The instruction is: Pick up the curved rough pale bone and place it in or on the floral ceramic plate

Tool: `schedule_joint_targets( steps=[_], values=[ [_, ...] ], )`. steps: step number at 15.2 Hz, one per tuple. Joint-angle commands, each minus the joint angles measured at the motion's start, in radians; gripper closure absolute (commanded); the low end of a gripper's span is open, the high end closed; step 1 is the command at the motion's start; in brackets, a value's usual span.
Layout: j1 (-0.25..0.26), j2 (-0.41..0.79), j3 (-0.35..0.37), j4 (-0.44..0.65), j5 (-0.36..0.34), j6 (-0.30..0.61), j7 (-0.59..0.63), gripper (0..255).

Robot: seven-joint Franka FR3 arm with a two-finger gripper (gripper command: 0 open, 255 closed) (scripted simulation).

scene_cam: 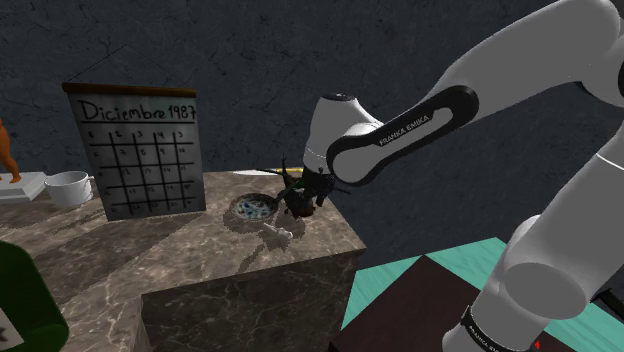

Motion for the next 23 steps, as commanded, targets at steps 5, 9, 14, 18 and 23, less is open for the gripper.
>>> schedule_joint_targets(
  steps=[5, 9, 14, 18, 23],
  values=[
    [-0.005, 0.159, 0.033, 0.046, -0.124, 0.102, 0.115, 0],
    [-0.008, 0.213, 0.027, 0.048, -0.173, 0.149, 0.15, 0],
    [-0.008, 0.235, 0.022, 0.05, -0.194, 0.167, 0.165, 0],
    [-0.008, 0.235, 0.022, 0.05, -0.194, 0.167, 0.165, 0],
    [-0.008, 0.235, 0.022, 0.05, -0.194, 0.167, 0.165, 255]
  ],
)
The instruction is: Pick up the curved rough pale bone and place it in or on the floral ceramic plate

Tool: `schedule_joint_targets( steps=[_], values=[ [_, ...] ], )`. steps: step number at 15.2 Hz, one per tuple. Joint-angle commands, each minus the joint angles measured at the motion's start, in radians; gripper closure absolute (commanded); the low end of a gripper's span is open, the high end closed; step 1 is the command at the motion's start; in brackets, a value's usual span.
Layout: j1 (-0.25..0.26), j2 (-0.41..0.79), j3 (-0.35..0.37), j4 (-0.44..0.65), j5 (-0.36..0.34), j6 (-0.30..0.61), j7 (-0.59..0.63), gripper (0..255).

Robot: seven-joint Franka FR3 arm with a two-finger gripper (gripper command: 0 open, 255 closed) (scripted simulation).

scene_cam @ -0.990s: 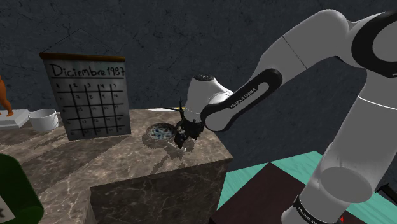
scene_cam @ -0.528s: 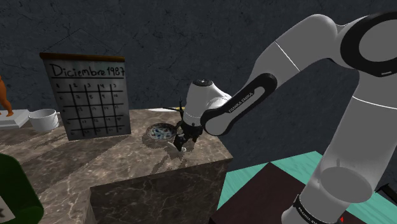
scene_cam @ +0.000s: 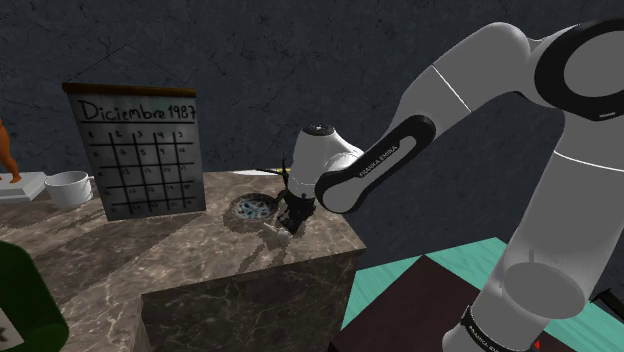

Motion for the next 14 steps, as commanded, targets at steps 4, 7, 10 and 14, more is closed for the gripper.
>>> schedule_joint_targets(
  steps=[4, 7, 10, 14],
  values=[
    [0.0, 0.0, 0.0, 0.0, 0.0, 0.0, 0.0, 255],
    [-0.004, 0.043, 0.004, 0.071, 0.031, -0.059, -0.071, 0],
    [-0.012, 0.191, 0.02, 0.305, 0.072, -0.247, -0.233, 0],
    [-0.002, 0.337, 0.029, 0.515, 0.069, -0.4, -0.329, 0]
  ],
)
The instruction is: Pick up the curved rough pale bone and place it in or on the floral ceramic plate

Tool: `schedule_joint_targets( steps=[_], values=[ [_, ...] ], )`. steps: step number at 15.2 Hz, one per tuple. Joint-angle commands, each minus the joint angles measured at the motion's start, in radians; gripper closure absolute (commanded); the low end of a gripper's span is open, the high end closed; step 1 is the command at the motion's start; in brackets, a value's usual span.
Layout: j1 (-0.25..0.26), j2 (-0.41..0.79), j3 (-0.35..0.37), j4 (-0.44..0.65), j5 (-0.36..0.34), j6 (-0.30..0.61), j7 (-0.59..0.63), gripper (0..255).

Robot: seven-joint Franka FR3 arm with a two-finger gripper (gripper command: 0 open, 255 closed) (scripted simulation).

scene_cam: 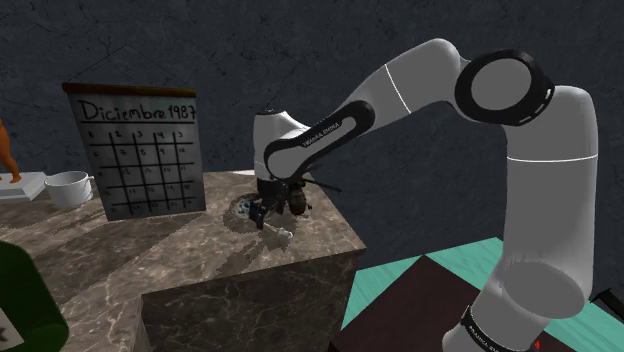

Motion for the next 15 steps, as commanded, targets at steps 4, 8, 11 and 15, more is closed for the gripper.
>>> schedule_joint_targets(
  steps=[4, 8, 11, 15],
  values=[
    [0.005, 0.059, -0.011, 0.017, -0.019, 0.021, -0.005, 0],
    [0.008, 0.081, -0.017, 0.011, -0.03, 0.048, 0.002, 0],
    [0.008, 0.081, -0.017, 0.011, -0.03, 0.048, 0.002, 0],
    [0.008, 0.081, -0.017, 0.011, -0.03, 0.048, 0.002, 255]
  ],
)
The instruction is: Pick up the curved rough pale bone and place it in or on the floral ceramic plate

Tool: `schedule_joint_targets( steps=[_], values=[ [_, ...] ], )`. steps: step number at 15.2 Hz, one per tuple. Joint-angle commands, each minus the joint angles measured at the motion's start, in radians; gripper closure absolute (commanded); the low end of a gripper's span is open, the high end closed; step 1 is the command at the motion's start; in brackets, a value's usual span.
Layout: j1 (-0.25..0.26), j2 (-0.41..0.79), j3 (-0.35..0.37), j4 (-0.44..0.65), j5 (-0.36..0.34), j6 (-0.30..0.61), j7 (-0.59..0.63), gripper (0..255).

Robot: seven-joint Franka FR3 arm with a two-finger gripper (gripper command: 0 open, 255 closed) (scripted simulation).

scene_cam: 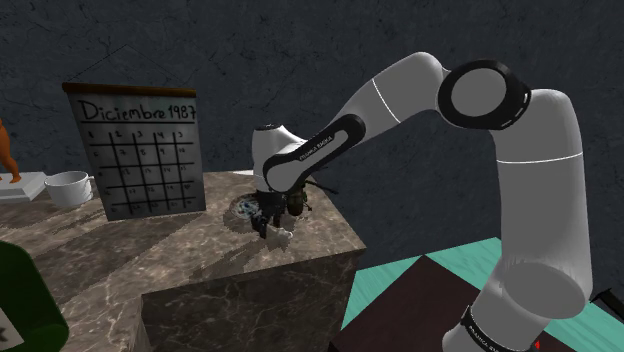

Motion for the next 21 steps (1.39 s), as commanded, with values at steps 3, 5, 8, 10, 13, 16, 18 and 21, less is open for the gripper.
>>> schedule_joint_targets(
  steps=[3, 5, 8, 10, 13, 16, 18, 21],
  values=[
    [-0.001, 0.001, -0.001, 0.003, 0.0, -0.004, -0.001, 255],
    [-0.005, -0.002, -0.001, -0.004, 0.001, 0.0, -0.005, 255],
    [-0.007, -0.008, -0.001, -0.012, 0.002, 0.003, -0.006, 255],
    [-0.003, -0.008, 0.002, 0.001, 0.004, -0.01, -0.003, 255],
    [-0.008, -0.034, 0.009, 0.006, 0.017, -0.04, -0.012, 255],
    [-0.012, -0.059, 0.016, 0.014, 0.029, -0.071, -0.021, 255],
    [-0.015, -0.075, 0.02, 0.02, 0.037, -0.092, -0.027, 255],
    [-0.019, -0.097, 0.025, 0.031, 0.049, -0.124, -0.035, 255]
  ],
)
